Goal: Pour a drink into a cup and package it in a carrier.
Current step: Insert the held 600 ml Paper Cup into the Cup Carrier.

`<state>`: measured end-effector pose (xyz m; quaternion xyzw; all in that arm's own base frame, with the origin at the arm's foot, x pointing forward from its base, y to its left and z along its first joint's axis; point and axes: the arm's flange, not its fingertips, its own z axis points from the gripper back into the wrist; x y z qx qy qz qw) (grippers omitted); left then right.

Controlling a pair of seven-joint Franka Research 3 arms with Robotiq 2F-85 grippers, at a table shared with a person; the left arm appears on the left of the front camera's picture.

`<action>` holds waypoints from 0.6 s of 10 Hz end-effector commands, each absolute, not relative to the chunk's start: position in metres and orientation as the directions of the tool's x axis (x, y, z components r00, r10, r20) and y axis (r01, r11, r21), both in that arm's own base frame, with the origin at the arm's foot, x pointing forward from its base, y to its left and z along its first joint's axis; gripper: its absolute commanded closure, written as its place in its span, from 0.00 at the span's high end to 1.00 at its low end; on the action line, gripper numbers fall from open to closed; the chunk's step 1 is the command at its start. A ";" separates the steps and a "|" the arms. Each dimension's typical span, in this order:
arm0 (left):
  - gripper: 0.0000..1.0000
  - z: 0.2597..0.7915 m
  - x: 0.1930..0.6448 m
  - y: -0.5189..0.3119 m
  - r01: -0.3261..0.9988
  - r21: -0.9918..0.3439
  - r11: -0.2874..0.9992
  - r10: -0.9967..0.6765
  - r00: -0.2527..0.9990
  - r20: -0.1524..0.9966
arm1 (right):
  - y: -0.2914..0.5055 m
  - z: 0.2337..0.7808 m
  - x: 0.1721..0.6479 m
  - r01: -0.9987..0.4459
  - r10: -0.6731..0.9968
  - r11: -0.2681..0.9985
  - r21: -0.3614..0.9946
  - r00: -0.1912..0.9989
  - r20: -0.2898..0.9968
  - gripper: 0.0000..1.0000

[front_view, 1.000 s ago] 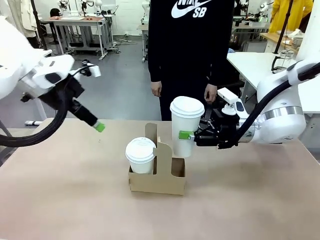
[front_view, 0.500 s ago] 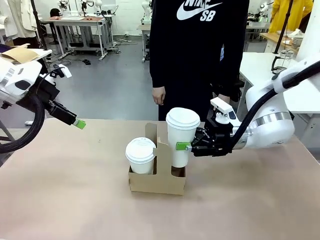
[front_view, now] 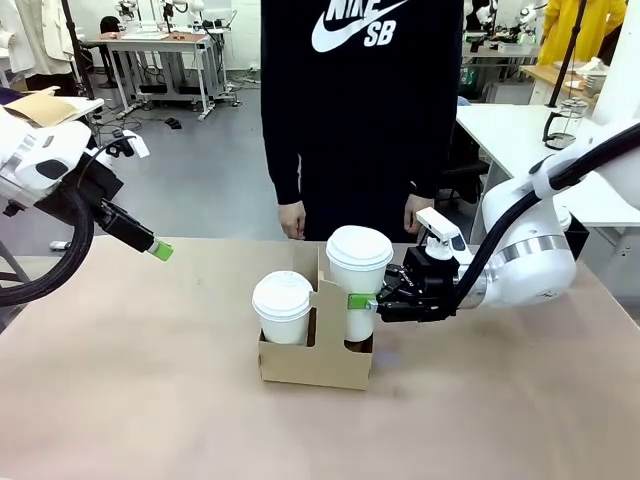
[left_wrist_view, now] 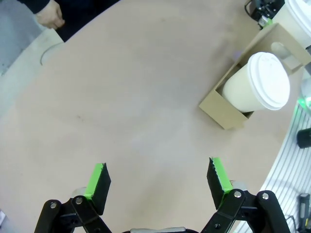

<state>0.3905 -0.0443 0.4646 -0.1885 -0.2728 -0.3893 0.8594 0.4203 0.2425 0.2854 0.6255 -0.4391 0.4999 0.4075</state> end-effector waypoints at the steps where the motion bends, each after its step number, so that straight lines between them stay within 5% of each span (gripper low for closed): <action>1: 1.00 0.466 0.391 -0.045 0.765 -0.128 0.631 -0.554 0.559 0.617 | 0.247 0.273 0.424 -0.963 -0.167 -0.266 0.048 0.095 0.981 0.81; 6: 1.00 0.466 0.391 -0.045 0.765 -0.128 0.631 -0.554 0.559 0.617 | 0.253 0.259 0.417 -0.968 -0.201 -0.251 -0.002 0.050 0.978 0.81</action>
